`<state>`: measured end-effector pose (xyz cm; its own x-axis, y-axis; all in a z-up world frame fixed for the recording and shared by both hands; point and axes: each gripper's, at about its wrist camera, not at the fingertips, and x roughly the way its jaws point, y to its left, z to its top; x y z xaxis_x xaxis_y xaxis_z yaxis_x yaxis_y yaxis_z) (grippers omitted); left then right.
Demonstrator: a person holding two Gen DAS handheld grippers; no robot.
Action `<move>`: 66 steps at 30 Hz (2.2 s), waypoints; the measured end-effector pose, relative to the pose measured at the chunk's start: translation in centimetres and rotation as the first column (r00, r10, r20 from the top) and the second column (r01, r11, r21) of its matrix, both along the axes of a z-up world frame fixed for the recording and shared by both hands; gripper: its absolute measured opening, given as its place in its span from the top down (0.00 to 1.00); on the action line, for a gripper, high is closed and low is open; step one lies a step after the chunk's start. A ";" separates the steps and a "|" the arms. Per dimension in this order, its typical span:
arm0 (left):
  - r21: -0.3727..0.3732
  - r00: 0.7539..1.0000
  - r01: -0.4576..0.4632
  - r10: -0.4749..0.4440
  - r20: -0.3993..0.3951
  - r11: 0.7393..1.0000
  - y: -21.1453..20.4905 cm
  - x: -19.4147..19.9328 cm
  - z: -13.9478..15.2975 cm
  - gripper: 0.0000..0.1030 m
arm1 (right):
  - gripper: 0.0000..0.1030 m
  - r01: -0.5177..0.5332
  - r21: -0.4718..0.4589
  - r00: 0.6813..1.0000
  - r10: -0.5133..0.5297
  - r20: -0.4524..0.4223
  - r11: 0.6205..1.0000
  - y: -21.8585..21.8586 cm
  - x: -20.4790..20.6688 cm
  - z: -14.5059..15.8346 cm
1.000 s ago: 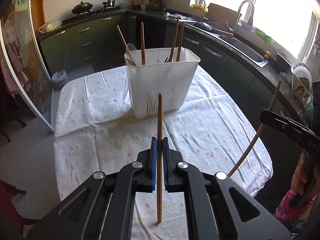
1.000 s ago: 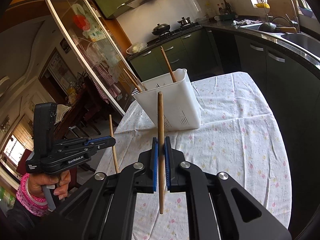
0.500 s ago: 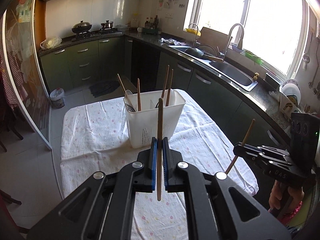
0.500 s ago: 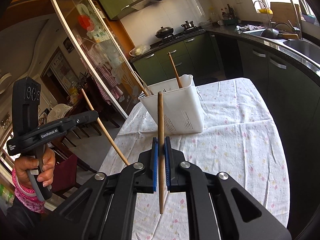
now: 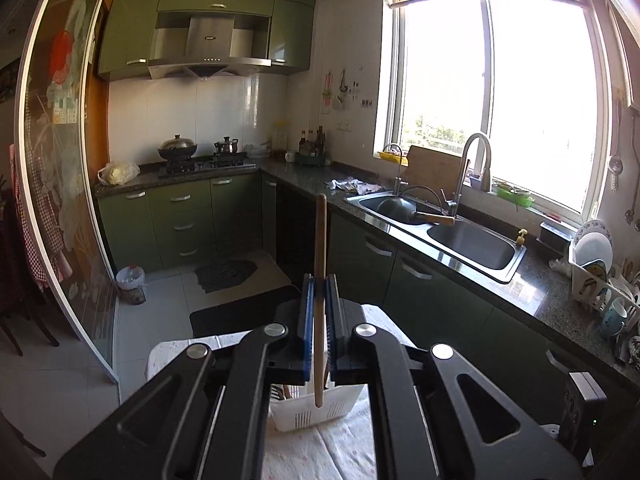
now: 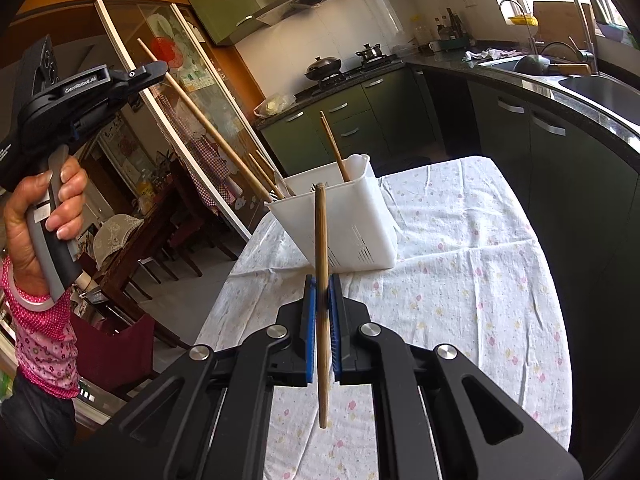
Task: Organize utensils
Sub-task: 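Lift both chopsticks upright and lower them into the white basket, then open both tools and pull them back from the basket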
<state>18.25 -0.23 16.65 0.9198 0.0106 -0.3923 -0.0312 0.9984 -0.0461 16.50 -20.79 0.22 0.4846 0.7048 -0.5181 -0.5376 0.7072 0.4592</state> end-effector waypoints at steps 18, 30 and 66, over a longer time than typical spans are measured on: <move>-0.002 0.978 -0.045 0.044 -0.205 0.999 1.7 7.1 -12.1 0.92 | 0.93 0.038 -0.007 0.969 -0.035 0.243 0.999 2.2 1.0 9.2; -0.022 0.994 -0.072 0.070 -0.082 0.997 1.7 1.4 -13.1 0.51 | 0.93 0.203 0.104 0.881 -0.229 0.414 0.974 6.4 7.7 15.2; 0.045 0.990 -0.138 0.139 -0.018 0.989 1.3 -16.9 -18.7 0.07 | 0.05 0.136 -0.094 0.924 -0.093 0.370 0.986 0.7 -7.6 -2.8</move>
<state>1.31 1.09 -2.08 0.8997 0.1549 -0.4081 -0.1698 0.9855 -0.0002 8.91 -20.14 -2.57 0.7287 0.5792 -0.3654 -0.5641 0.8102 0.1592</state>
